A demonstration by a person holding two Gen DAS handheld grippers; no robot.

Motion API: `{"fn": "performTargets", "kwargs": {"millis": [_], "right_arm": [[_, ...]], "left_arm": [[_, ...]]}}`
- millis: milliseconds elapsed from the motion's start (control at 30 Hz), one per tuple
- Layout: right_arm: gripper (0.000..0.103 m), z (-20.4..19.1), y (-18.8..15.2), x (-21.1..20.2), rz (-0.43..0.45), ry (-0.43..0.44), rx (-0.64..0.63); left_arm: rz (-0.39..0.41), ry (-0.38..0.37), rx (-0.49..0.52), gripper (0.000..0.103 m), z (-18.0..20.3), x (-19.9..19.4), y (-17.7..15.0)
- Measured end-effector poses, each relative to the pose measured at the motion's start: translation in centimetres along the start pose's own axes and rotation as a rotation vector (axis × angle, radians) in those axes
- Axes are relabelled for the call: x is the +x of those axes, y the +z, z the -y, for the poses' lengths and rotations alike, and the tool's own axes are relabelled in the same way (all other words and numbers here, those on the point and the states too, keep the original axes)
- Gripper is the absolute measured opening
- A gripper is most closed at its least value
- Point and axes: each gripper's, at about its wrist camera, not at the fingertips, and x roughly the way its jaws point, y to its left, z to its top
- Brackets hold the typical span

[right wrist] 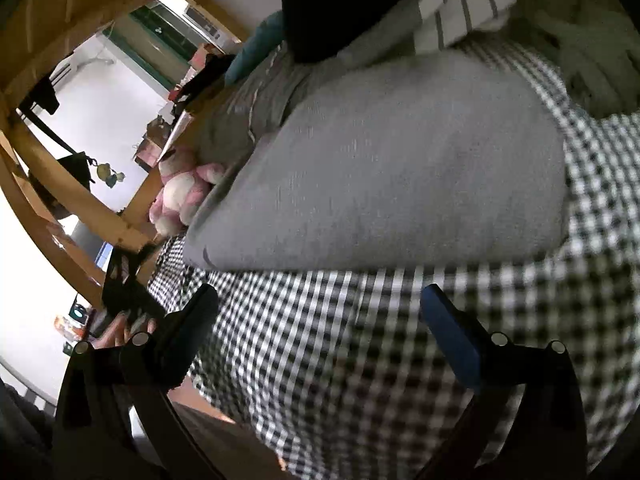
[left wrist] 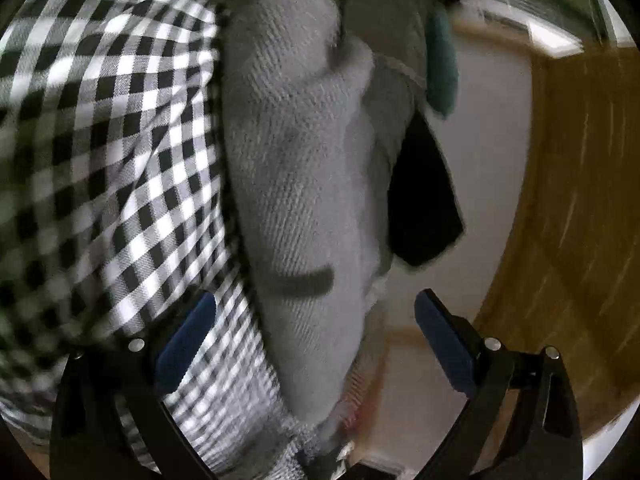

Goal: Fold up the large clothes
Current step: 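Grasp the folded sweater with both grippers and lift it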

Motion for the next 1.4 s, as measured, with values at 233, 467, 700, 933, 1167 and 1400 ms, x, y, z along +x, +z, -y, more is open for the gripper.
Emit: {"fn": "performTargets", "kwargs": {"millis": [233, 467, 700, 933, 1167, 1400], "right_arm": [[0.1, 0.5, -1.9, 1.2, -0.039, 0.02, 0.075], [0.1, 0.6, -2.3, 1.7, -0.052, 0.007, 0.089], [0.1, 0.3, -2.3, 2.9, -0.097, -0.114, 0.066], [0.1, -0.6, -2.0, 4.1, -0.109, -0.186, 0.05], [0.1, -0.4, -1.2, 5.1, -0.085, -0.016, 0.262], [0.1, 3.0, -0.6, 8.3, 0.106, 0.248, 0.79]], "left_arm": [[0.039, 0.078, -0.08, 0.097, 0.9, 3.2, 1.1], [0.102, 0.218, -0.112, 0.097, 1.9, 5.7, 1.3], [0.007, 0.157, -0.097, 0.092, 3.5, 8.9, 3.2], [-0.072, 0.084, -0.172, 0.031, 2.2, 9.5, 3.8], [-0.089, 0.039, -0.174, 0.029, 3.7, 10.6, 3.8], [-0.111, 0.015, -0.168, 0.029, 6.5, 12.9, 3.9]]}}
